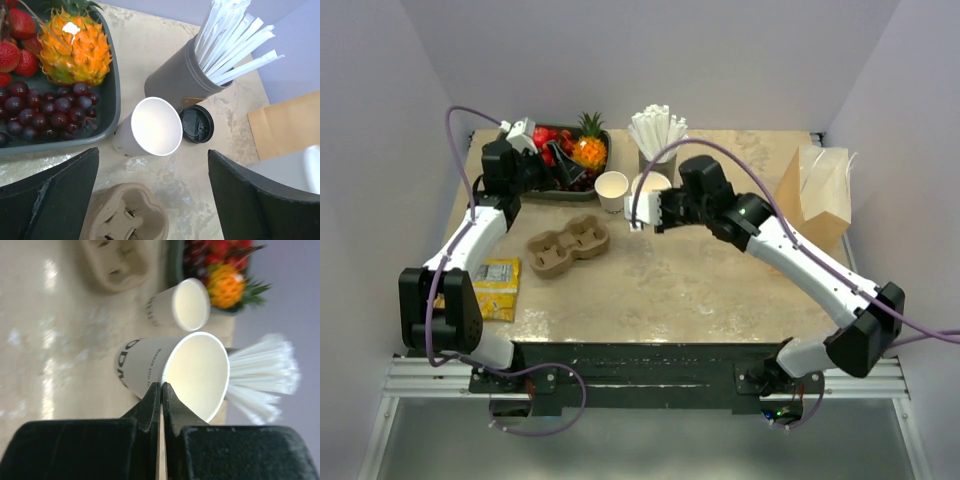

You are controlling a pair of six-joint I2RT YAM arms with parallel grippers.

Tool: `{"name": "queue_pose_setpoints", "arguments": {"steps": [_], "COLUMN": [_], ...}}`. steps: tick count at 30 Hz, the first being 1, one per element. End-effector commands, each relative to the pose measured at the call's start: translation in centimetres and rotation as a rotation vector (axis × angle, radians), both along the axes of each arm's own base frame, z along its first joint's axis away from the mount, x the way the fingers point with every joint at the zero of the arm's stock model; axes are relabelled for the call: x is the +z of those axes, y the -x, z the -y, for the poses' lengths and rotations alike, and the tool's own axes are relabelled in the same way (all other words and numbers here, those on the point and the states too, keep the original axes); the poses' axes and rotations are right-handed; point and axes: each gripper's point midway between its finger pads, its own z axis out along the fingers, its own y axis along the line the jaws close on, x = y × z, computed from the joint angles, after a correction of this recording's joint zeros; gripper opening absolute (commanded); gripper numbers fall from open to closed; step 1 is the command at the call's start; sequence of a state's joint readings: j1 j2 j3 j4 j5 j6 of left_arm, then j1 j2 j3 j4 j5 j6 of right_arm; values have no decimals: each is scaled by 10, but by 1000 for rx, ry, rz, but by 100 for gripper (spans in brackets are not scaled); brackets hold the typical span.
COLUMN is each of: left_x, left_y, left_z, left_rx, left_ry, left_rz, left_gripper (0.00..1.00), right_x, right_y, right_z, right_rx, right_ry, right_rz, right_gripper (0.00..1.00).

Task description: Pack the takeout coffee

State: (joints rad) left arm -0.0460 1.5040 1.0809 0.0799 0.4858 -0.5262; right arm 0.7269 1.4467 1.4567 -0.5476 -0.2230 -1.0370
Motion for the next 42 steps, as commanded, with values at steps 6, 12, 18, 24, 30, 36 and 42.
{"name": "queue_pose_setpoints", "arguments": {"steps": [6,12,18,24,30,36,42], "left_x": [29,23,15,5,-6,-12,-17], "left_y": [4,8,9,12,16,12,9], "left_z": [-13,-16,-17,-20,-20,-20,-20], "left_rx": [-8,-8,-3,-3,-6,-11,-12], "left_ry": [-135,-157,-163,-187,-193,-193,-193], "left_rz": [110,88,66,34,1,-10,-24], "left_gripper": [94,94,94,94,94,94,94], "right_x": [-83,-103,-108,-115,-121,-134,-138], "right_y": [34,47,49,47,47,55,54], "right_z": [24,30,30,26,23,26,27], "right_rx": [98,129,116,114,118,144,128], "right_ry": [140,149,102,77,74,106,109], "right_rz": [-34,-61,-24,-5,-28,-57,-77], "right_gripper": [0,0,0,0,3,5,6]}}
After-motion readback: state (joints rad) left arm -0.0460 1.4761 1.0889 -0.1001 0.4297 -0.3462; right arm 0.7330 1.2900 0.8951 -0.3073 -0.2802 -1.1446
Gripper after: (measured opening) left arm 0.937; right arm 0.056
